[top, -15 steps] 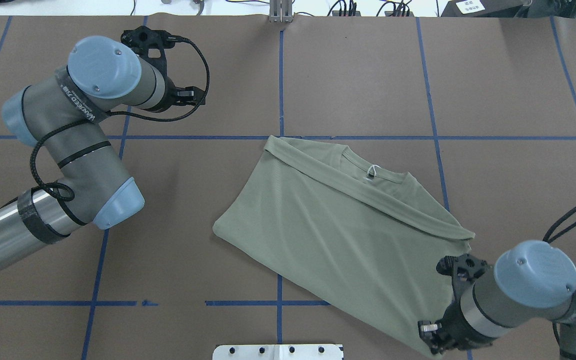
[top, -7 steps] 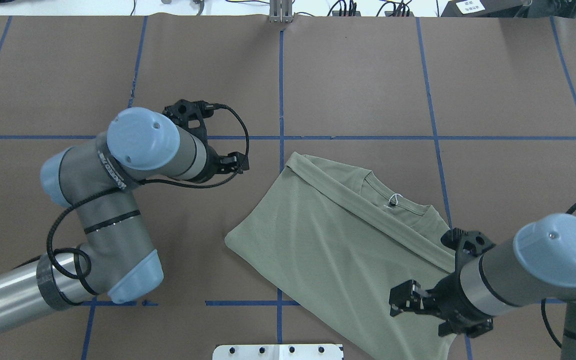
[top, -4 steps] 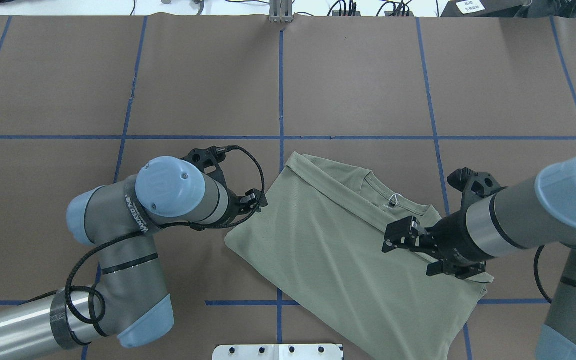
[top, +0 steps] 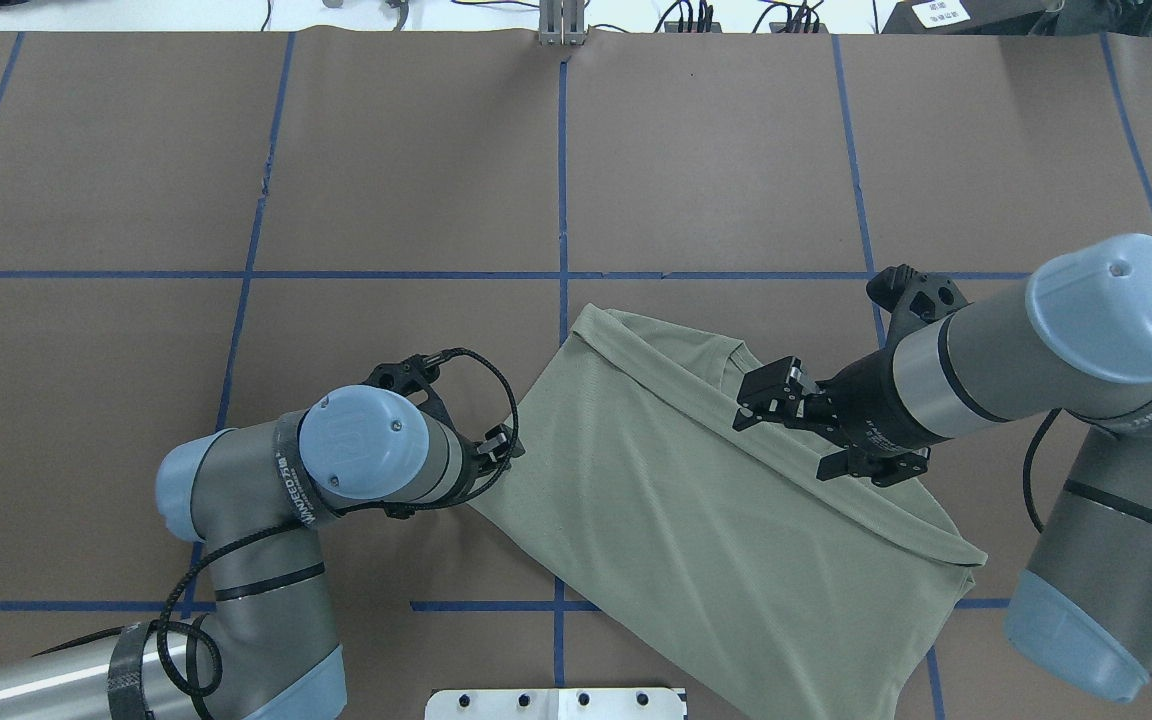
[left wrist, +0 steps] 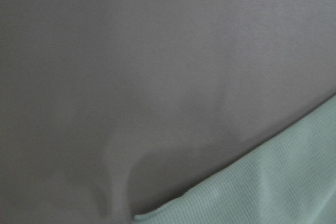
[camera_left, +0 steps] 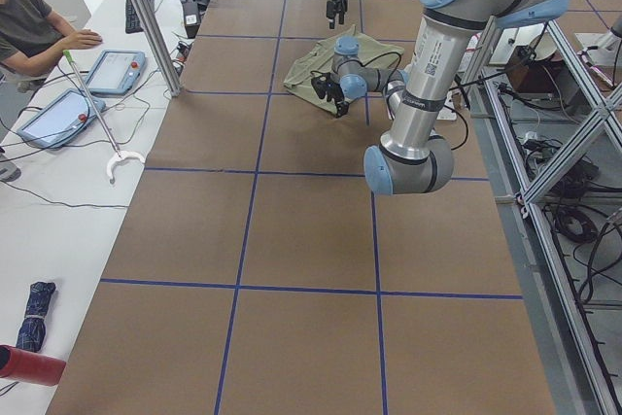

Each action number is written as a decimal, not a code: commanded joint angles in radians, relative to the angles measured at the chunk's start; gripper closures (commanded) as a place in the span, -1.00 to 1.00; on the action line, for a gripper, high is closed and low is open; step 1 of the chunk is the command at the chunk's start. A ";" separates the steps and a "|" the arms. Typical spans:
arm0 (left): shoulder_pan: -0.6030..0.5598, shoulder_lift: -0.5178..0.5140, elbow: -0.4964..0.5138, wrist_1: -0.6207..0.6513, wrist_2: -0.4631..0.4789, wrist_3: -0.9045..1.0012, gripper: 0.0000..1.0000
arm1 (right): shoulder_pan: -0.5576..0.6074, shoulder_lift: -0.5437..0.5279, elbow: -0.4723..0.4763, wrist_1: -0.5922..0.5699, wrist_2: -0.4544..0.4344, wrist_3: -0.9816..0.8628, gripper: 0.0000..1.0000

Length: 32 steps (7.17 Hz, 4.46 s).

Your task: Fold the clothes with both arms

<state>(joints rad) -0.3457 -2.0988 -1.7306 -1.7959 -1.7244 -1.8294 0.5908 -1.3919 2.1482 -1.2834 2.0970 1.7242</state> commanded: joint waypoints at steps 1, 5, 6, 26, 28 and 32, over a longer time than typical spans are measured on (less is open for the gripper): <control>0.001 0.000 -0.013 0.016 0.002 -0.010 0.70 | 0.001 0.001 -0.001 -0.002 0.000 0.000 -1.00; 0.001 -0.009 -0.023 0.021 -0.007 0.007 1.00 | 0.006 0.001 -0.001 -0.001 0.000 0.000 -1.00; -0.025 -0.010 -0.012 0.023 -0.003 0.009 1.00 | 0.018 0.002 -0.001 -0.001 0.000 0.000 -1.00; -0.423 -0.347 0.700 -0.532 0.001 0.673 -1.00 | -0.002 0.123 -0.206 -0.048 -0.140 -0.254 -1.00; -0.414 -0.242 0.429 -0.366 -0.030 0.673 -1.00 | -0.022 0.236 -0.288 -0.199 -0.192 -0.392 -1.00; -0.355 -0.087 0.140 -0.257 -0.072 0.671 -1.00 | -0.132 0.309 -0.335 -0.260 -0.295 -0.453 -1.00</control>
<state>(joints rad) -0.7181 -2.2080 -1.5420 -2.0747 -1.7930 -1.1569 0.4807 -1.1009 1.8038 -1.5235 1.8158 1.2776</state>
